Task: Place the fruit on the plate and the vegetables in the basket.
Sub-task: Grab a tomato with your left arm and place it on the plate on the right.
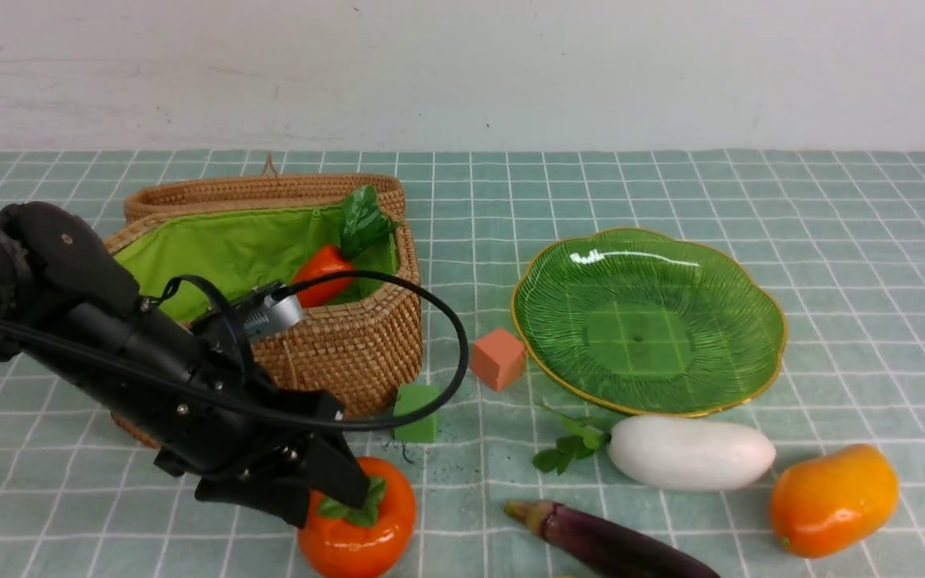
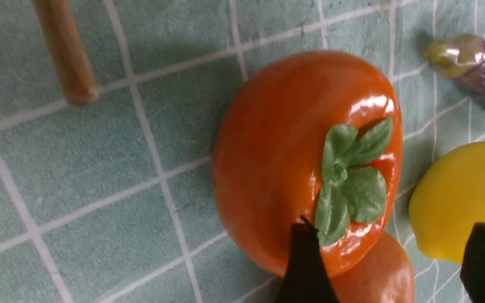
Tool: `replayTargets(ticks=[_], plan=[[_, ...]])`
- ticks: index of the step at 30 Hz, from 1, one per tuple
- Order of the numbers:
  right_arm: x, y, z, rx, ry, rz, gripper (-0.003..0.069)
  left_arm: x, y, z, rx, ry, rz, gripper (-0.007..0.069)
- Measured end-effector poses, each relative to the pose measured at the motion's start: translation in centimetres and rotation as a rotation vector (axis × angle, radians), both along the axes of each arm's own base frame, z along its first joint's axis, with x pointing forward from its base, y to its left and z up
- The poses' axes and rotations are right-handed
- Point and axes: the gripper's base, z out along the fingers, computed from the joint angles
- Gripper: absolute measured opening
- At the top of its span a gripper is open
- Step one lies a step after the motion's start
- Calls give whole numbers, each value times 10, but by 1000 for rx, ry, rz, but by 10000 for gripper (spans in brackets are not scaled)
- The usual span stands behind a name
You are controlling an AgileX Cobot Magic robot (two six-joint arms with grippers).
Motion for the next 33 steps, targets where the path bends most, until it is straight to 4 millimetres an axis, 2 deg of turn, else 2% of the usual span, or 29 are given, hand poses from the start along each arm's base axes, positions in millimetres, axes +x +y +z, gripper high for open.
replayTargets(ticks=[14,16,21,25,29,33], plan=[[0,0,0,0,0,0,244,1,5,-3,69,-25,-12,483],[0,0,0,0,0,0,244,3,6,-3,74,-40,-1,501],[0,0,0,0,0,0,244,10,7,-3,84,-89,56,603],[0,0,0,0,0,0,244,12,7,-8,84,-76,67,645],[0,0,0,0,-1,0,244,16,4,-23,70,-20,84,640],[0,0,0,0,-1,0,244,18,0,-33,29,17,79,594]])
